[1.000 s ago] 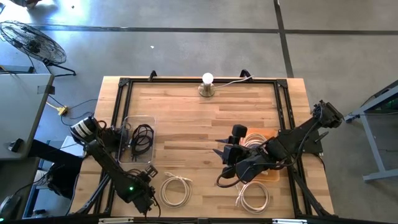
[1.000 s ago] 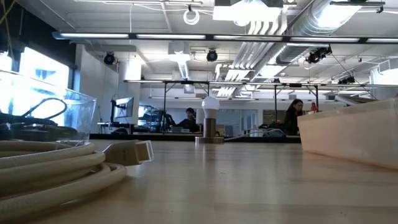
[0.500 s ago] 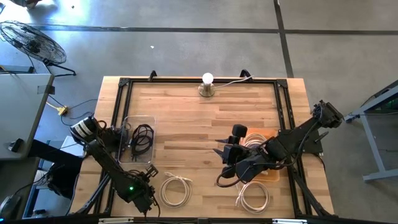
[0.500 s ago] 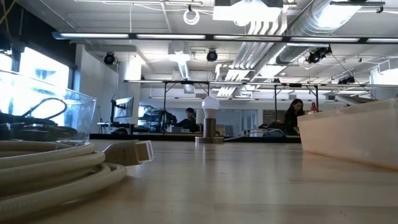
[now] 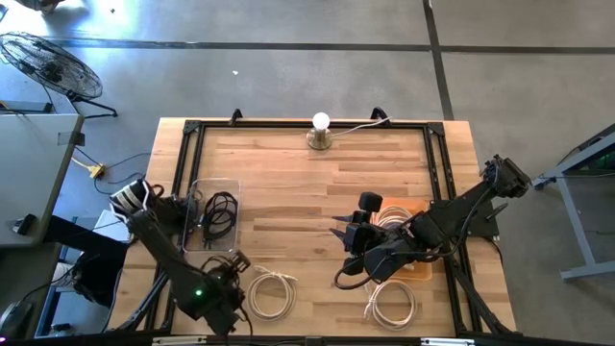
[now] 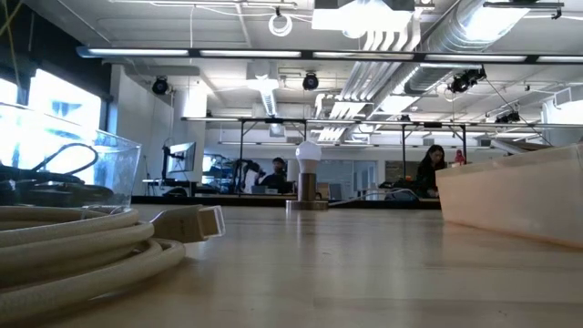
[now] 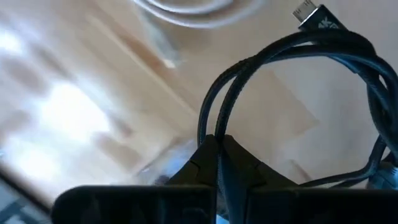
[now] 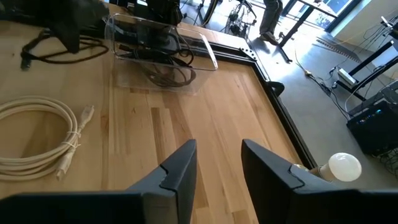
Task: Pick & Place USB Port
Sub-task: Put the black USB cable into the transparent bin
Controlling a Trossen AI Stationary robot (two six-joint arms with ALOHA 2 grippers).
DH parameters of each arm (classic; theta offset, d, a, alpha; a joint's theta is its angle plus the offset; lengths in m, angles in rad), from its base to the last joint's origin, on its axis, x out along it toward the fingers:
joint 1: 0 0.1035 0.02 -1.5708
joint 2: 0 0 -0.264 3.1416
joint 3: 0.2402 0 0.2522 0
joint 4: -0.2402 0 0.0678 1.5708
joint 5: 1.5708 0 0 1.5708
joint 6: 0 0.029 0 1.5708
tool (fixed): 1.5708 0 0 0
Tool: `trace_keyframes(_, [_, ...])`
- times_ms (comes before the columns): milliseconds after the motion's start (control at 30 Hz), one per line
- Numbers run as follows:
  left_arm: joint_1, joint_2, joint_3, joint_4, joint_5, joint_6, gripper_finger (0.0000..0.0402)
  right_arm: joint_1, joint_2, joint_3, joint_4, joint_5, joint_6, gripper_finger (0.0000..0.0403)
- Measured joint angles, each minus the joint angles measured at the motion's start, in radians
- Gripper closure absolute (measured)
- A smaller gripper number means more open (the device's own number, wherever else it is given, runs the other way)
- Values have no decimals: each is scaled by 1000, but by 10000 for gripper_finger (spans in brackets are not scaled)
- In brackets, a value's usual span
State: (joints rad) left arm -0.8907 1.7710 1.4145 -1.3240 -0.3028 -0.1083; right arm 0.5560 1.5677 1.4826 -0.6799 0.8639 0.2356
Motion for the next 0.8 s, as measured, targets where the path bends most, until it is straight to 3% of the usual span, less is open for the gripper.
trace_keyframes(133, [0,0,136,-79,-117,0,401,0,0,0,-5,0,0,286])
trace_keyframes(433, [1,0,369,-197,-517,5,401,0,0,0,-40,0,27,286])
trace_keyframes(533, [10,-1,409,-253,-598,-55,401,0,0,0,-42,0,29,286])
trace_keyframes(800, [60,-9,440,-249,-711,-44,401,0,0,0,-43,-1,29,286])
